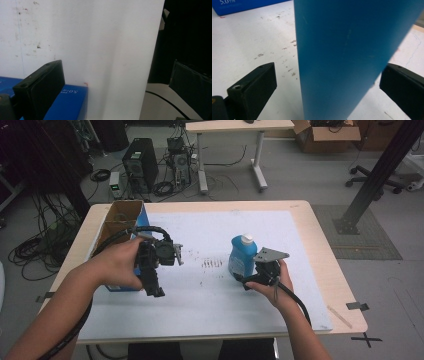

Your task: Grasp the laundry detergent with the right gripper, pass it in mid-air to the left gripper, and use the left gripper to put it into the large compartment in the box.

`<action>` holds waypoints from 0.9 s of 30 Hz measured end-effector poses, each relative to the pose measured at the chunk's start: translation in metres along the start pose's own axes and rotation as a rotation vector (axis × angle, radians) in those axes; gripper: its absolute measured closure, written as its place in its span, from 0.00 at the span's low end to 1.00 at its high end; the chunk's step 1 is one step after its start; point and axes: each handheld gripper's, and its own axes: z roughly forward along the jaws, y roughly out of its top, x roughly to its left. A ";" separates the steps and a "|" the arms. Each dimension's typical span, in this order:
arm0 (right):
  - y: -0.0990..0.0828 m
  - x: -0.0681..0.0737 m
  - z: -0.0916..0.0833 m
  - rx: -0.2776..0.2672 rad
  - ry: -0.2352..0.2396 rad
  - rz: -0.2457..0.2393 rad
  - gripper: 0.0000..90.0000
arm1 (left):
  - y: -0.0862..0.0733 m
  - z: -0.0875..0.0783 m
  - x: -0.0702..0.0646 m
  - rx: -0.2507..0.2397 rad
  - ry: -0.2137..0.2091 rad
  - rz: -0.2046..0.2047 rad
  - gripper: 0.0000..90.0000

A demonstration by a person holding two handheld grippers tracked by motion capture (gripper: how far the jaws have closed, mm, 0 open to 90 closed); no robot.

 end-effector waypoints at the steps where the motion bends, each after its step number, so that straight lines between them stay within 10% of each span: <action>1: 0.000 0.000 0.001 -0.004 -0.002 0.000 0.01 | 0.001 0.000 0.000 0.001 0.001 0.003 0.00; 27: -0.003 0.005 0.012 -0.108 -0.084 0.051 0.00 | 0.000 0.003 0.000 0.001 -0.003 -0.002 0.00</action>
